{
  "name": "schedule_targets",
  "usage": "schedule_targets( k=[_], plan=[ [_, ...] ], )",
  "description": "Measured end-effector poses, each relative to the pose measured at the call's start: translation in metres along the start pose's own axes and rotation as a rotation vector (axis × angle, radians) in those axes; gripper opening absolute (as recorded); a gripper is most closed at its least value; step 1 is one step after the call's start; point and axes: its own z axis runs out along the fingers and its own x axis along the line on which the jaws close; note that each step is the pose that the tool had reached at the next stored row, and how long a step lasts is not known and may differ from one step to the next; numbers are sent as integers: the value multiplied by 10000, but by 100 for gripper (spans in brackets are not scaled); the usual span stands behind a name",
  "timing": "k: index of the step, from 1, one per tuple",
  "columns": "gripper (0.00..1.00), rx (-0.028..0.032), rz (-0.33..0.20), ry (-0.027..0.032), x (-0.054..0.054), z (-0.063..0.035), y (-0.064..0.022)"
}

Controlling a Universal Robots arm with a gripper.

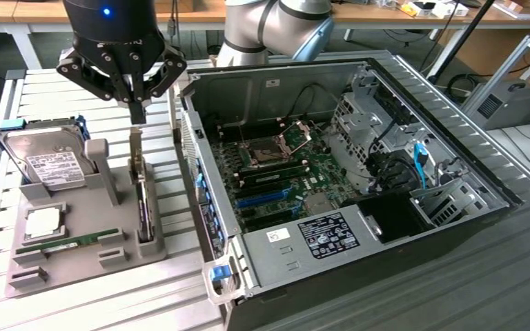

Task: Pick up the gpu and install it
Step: 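Reach for the gpu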

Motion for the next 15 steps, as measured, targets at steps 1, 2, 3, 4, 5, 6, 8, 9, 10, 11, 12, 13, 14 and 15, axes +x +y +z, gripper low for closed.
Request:
schedule_targets(
  k=[1, 2, 3, 4, 5, 6, 8, 9, 10, 11, 12, 13, 14, 15],
  plan=[
    [11, 1, 1, 0, 0, -1, -8],
    [11, 0, 1, 0, -1, -1, -16],
    [11, 0, 1, 0, -1, -1, -20],
    [11, 0, 2, 0, -1, -1, -22],
    [11, 0, 2, 0, -1, -1, -23],
    [11, 0, 2, 0, -2, -1, -24],
    [11, 1, 1, 0, -1, -1, -25],
    [11, 0, -1, 0, 0, -1, -25],
    [11, 0, 0, -1, 2, -1, -25],
    [11, 0, 0, -1, 5, -1, -25],
    [11, 0, 1, -1, 9, -1, -25],
    [11, 0, 1, 0, 14, -1, -26],
    [11, -1, 2, -1, 20, -1, -26],
    [11, 0, 2, -1, 27, -1, -27]
  ],
)
